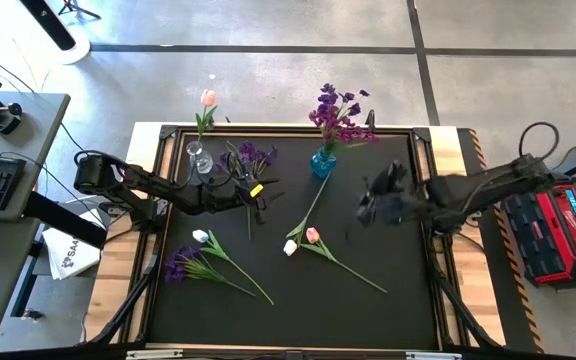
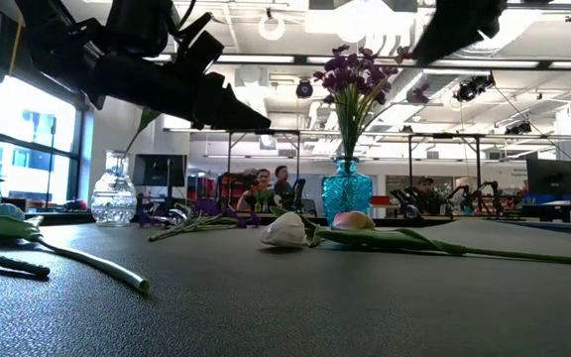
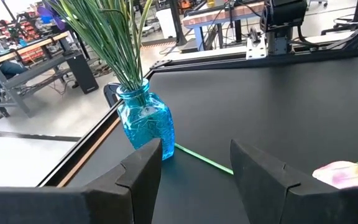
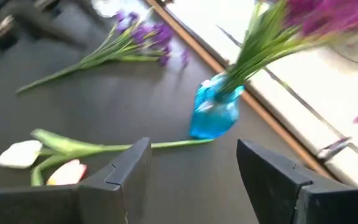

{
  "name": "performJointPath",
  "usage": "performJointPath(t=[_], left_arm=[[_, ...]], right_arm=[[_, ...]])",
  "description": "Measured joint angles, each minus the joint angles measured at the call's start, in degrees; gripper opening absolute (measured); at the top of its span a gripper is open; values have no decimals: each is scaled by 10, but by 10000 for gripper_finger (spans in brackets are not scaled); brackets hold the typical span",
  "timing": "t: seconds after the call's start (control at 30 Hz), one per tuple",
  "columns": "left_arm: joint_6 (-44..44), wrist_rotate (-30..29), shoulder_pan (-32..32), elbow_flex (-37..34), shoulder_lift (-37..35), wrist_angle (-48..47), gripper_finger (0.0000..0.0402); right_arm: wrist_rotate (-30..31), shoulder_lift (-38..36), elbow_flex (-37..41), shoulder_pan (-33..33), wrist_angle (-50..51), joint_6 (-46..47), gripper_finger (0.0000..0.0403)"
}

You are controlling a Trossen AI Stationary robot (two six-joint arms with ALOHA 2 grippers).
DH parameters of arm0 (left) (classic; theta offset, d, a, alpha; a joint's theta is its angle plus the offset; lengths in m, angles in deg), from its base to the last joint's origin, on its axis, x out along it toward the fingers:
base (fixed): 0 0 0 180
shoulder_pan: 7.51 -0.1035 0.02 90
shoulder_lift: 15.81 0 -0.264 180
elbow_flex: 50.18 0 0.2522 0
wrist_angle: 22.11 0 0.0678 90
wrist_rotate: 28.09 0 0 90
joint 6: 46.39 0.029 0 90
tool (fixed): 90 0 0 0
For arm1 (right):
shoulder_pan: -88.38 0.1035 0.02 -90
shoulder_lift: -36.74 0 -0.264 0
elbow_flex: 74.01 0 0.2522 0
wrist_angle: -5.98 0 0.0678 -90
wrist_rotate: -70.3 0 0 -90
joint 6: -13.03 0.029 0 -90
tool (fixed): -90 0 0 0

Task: Sort flowers into vase by color
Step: Put the left white tulip into the transparent vase

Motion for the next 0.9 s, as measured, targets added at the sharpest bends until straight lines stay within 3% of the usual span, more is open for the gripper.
performJointPath(t=[0.23, 0.53, 0.8, 0.9], left_arm=[[0, 0, 0, 0, 0, 1, 177], [0, 1, 0, 0, 0, 6, 177], [-10, -1, 29, 0, -32, -16, 177], [-10, -43, 48, 7, -70, -87, 177]], right_arm=[[-1, 0, 168, 70, -191, 83, 209], [-2, 0, 336, 89, -520, 68, 209], [-4, 0, 346, 88, -545, 56, 209], [-4, 0, 346, 88, -545, 56, 208]])
